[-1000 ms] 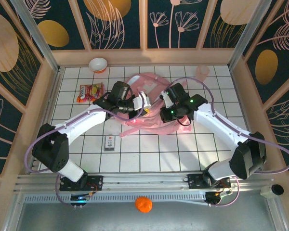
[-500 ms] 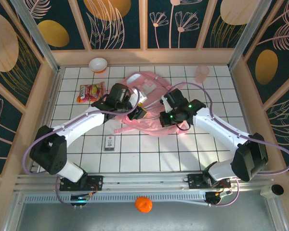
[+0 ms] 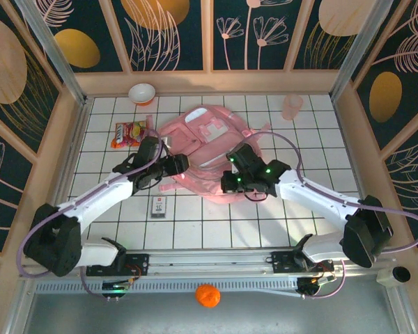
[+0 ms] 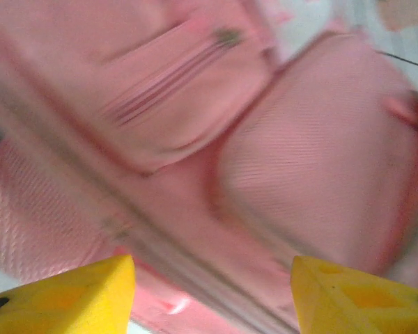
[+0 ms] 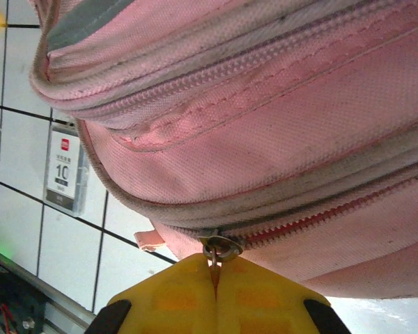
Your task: Pack the student bag
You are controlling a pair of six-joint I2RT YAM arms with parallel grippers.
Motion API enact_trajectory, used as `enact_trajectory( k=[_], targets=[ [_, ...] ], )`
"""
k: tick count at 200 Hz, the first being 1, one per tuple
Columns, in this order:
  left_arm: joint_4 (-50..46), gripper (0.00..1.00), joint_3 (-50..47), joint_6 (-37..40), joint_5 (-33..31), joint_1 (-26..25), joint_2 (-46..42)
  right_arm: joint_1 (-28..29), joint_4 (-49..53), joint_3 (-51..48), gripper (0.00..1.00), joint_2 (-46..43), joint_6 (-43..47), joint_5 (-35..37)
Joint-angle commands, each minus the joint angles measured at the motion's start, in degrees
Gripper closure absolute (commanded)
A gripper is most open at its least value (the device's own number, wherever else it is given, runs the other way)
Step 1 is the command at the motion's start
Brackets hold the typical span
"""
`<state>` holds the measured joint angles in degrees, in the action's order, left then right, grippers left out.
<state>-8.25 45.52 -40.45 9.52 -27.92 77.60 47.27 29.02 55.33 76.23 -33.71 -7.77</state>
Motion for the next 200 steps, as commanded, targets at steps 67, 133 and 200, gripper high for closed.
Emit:
enact_trajectory(
  k=[67,133,200],
  targets=[
    [11.32,0.48,9.60,-12.12,5.45,1.03,19.25,8.52,-9.80,-0.16,1.00,2.92,-8.60,2.10],
    [4.08,0.42,18.66,-13.54,1.40,1.07,17.92,5.72,-13.87,5.86,1.00,10.02,-5.79,1.31],
    [0.76,0.42,2.29,-36.57,4.03,0.37,-0.18,2.39,-13.78,5.81,1.00,10.59,-1.03,-2.49]
  ],
)
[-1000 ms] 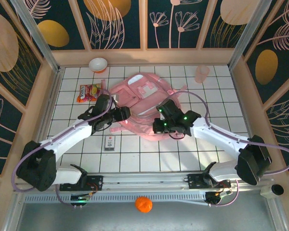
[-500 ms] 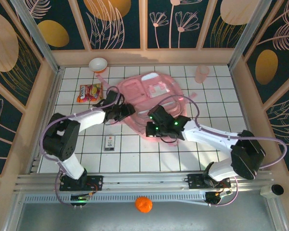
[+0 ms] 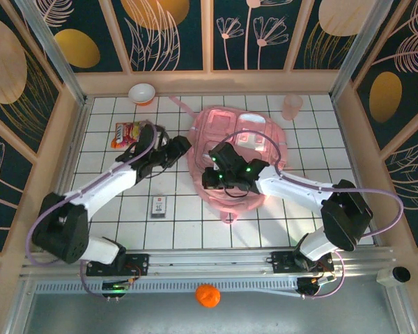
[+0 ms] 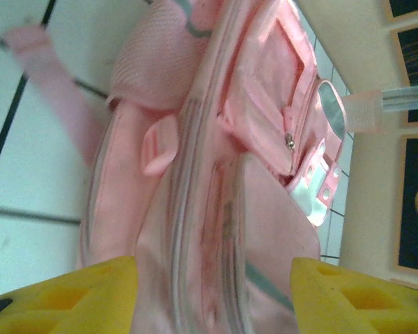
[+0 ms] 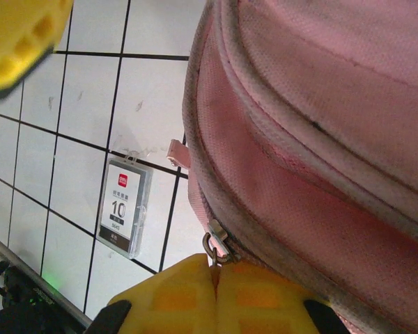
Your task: Pack the student bag
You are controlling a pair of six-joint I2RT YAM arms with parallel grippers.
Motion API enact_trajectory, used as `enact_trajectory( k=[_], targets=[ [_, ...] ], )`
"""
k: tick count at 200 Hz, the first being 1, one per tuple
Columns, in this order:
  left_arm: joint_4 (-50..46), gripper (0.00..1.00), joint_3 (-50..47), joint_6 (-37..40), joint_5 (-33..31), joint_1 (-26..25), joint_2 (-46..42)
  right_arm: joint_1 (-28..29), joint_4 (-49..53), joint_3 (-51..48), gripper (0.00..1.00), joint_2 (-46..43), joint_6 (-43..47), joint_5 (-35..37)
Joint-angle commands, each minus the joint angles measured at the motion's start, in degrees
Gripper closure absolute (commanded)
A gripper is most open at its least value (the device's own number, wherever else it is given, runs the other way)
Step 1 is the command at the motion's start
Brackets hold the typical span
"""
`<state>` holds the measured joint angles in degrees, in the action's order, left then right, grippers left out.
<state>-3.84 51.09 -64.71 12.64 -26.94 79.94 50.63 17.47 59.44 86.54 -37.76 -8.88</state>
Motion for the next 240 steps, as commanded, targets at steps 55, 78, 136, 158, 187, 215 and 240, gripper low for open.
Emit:
enact_trajectory(
  k=[55,78,136,158,187,215,240],
  targets=[
    [-5.08,0.56,-1.31,-25.68,3.95,-5.57,-1.76,-1.04,-3.71,0.77,1.00,0.95,3.22,-3.11],
    [-8.91,0.57,1.54,-26.60,4.58,-7.04,0.92,-1.06,-3.94,0.86,1.00,1.43,3.46,-3.49],
    [-9.36,0.63,3.86,-27.86,6.69,-8.35,5.48,-1.06,-3.68,0.77,1.00,1.13,3.83,-3.51],
    [-9.61,0.63,4.28,-27.40,7.00,-8.79,6.77,-1.06,-3.81,0.72,1.00,0.89,3.83,-3.42],
    [-9.00,0.79,4.28,-27.58,7.78,-9.24,8.38,-0.97,-4.05,0.77,1.00,0.51,4.06,-3.60],
    [-10.00,1.00,4.28,-27.11,7.21,-9.12,8.95,-1.13,-1.13,0.31,1.00,-0.80,4.53,-2.19],
    [-12.18,1.00,6.18,-24.94,5.09,-8.81,8.75,-3.09,4.51,-1.92,1.00,-3.71,5.18,-1.13]
  ],
)
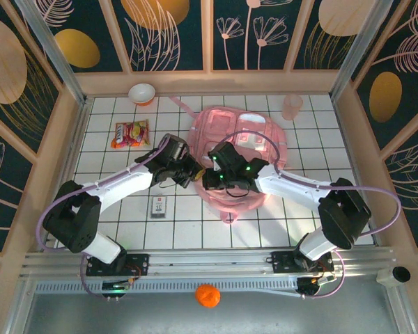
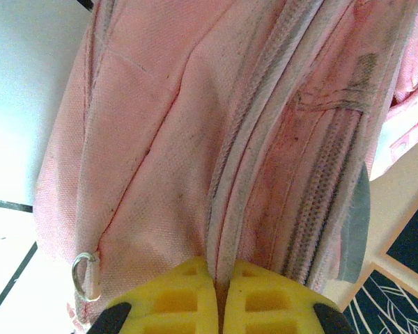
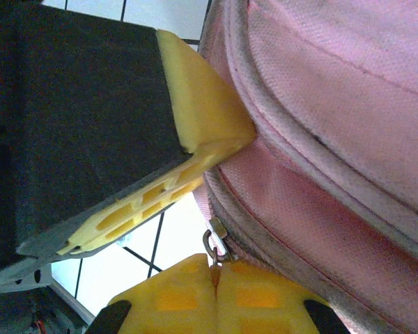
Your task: Pack the student bag
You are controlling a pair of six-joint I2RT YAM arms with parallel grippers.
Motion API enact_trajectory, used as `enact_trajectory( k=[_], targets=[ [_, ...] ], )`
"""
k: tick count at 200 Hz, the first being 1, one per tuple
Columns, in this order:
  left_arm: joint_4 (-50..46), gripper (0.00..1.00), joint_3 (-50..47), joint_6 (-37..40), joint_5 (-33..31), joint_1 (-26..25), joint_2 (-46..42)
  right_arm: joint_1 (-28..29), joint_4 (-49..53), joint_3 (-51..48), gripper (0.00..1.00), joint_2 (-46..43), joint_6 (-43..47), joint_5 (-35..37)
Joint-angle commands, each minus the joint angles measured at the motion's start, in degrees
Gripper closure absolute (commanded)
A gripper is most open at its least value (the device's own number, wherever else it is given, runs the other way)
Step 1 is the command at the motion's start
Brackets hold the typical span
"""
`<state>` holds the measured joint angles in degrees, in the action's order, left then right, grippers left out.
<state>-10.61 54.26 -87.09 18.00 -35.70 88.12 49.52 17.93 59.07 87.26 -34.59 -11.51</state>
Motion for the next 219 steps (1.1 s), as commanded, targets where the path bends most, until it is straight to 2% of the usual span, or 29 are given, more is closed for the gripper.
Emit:
enact_trajectory(
  k=[1,56,106,147,195,219],
  targets=[
    [-5.44,1.00,3.03,-2.47,-0.34,-0.01,0.57,-2.15,4.31,-1.66,1.00,-4.50,2.04,1.49],
    [-9.62,1.00,3.23,2.49,-5.28,4.55,-2.57,-10.72,13.79,-7.86,1.00,-13.94,6.54,0.33],
    [-11.36,1.00,3.12,4.62,-6.56,6.54,-4.13,-15.69,18.75,-8.23,1.00,-15.43,10.79,1.14],
    [-13.55,1.00,5.41,9.01,-9.15,9.01,-3.96,-16.03,20.26,-7.50,1.00,-15.72,10.69,1.75],
    [-18.11,1.00,10.24,15.88,-13.31,10.99,-2.07,-12.79,12.82,-7.33,1.00,-15.77,9.61,-3.77],
    [-18.19,1.00,9.37,16.38,-13.52,11.01,-2.89,-15.33,13.38,-8.04,1.00,-16.34,9.96,-2.56]
  ],
)
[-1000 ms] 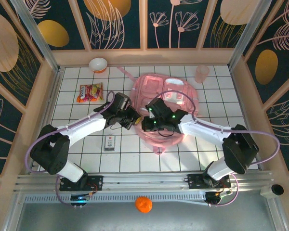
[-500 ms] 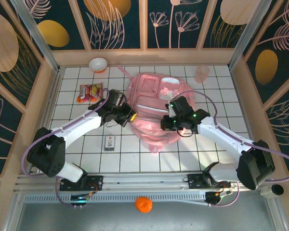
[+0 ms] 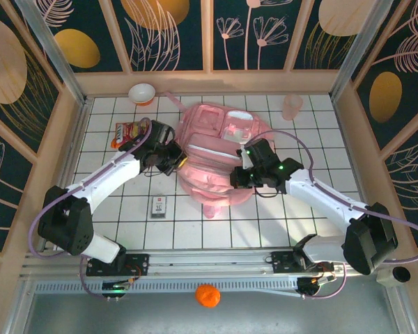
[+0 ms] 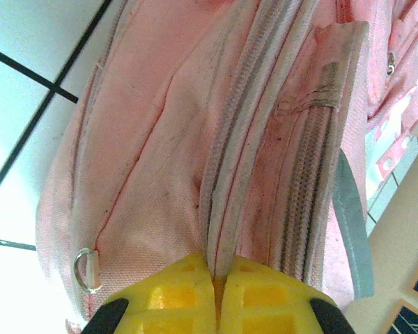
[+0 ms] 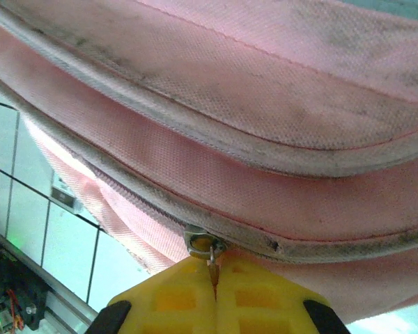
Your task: Pack the student bag
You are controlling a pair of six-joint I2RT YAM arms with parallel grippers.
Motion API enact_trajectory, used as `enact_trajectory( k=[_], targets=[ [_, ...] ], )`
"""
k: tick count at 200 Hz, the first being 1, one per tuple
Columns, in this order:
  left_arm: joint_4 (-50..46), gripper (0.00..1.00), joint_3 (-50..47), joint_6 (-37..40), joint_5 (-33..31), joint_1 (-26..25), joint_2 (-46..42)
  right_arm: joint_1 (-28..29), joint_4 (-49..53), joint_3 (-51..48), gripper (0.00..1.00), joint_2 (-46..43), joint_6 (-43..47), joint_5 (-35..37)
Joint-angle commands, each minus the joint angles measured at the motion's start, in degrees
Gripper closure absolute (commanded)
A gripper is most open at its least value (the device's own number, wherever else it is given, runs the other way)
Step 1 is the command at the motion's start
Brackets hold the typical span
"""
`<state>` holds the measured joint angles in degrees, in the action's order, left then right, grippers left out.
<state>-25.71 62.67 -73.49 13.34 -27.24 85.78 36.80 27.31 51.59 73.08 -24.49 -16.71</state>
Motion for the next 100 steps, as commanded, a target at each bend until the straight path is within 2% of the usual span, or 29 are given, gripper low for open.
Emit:
enact_trajectory(
  k=[1,52,71,100],
  targets=[
    [-3.06,1.00,0.91,2.85,-8.86,2.55,-0.58,-2.74,4.12,-0.55,1.00,-2.15,-0.08,2.65],
    [-2.09,1.00,-0.43,5.72,-7.63,2.55,-0.97,-5.08,6.35,-1.58,1.00,-2.45,2.66,3.37],
    [-2.00,1.00,0.96,8.55,-7.90,2.59,-0.39,-5.03,6.79,-0.59,1.00,-1.16,5.59,-0.77],
    [3.69,0.64,0.98,14.28,-5.09,2.59,-1.85,-3.46,3.02,-0.07,1.00,-1.79,5.17,-4.73]
  ],
)
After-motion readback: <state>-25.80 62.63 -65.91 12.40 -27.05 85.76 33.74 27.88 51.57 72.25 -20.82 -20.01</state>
